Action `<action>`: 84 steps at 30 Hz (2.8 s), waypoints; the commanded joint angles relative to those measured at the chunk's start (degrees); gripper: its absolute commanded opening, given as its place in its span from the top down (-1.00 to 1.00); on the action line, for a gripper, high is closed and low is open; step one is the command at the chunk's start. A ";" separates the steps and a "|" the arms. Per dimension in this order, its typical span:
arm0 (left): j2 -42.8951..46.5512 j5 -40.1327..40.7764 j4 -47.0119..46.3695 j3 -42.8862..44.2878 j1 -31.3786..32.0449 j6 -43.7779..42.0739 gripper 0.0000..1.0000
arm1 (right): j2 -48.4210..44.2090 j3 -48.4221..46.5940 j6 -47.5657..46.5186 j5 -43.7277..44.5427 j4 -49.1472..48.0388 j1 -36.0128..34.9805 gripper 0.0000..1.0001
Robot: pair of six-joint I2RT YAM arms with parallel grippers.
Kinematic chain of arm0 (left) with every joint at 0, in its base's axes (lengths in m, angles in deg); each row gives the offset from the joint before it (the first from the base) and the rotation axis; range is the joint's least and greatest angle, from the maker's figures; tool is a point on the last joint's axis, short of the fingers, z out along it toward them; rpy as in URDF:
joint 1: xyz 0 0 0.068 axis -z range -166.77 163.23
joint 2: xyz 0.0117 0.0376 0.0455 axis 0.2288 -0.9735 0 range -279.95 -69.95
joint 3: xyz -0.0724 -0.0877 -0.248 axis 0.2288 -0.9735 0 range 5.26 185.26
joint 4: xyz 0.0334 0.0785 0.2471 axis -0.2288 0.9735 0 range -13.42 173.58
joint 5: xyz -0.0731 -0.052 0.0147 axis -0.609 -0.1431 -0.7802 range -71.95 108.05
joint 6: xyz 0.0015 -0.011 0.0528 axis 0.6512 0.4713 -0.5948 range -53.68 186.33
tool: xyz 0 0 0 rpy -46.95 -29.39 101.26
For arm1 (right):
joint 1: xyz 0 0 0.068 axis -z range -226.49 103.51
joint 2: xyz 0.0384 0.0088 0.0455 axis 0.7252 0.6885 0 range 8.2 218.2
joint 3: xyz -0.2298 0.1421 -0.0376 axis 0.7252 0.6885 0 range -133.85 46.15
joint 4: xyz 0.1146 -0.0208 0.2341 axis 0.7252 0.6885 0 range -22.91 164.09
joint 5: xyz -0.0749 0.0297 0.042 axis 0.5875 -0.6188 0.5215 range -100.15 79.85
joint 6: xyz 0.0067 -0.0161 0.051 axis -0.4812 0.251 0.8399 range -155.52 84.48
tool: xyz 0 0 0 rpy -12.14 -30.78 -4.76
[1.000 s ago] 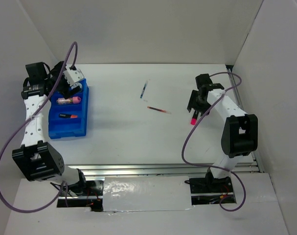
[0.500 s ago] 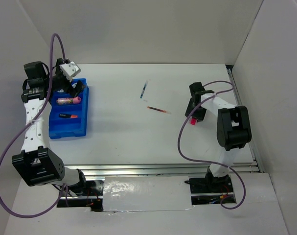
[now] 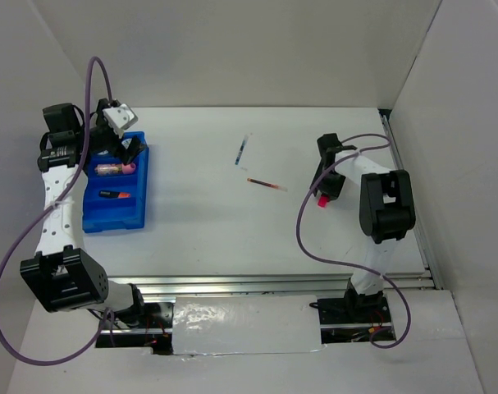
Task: Sort the stationery into containers
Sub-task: Pick up the pen from the center of the board, then place the pen in the storage box.
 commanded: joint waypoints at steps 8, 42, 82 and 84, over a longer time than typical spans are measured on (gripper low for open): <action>-0.25 -1.01 -0.18 2.59 1.51 -0.24 -0.99 | 2.48 -4.43 0.55 -2.43 4.55 1.95 -0.10; 8.96 -8.75 9.51 -11.81 18.61 -20.63 -0.73 | -6.93 -6.88 -20.89 -51.61 9.20 -9.12 1.00; 4.23 6.73 10.18 -14.81 52.22 -33.55 -0.04 | -3.85 -15.94 -35.05 -74.68 23.97 -25.39 1.00; 3.53 6.81 11.59 -13.85 52.66 -34.60 0.03 | -3.68 -16.11 -34.87 -74.51 23.88 -25.38 1.00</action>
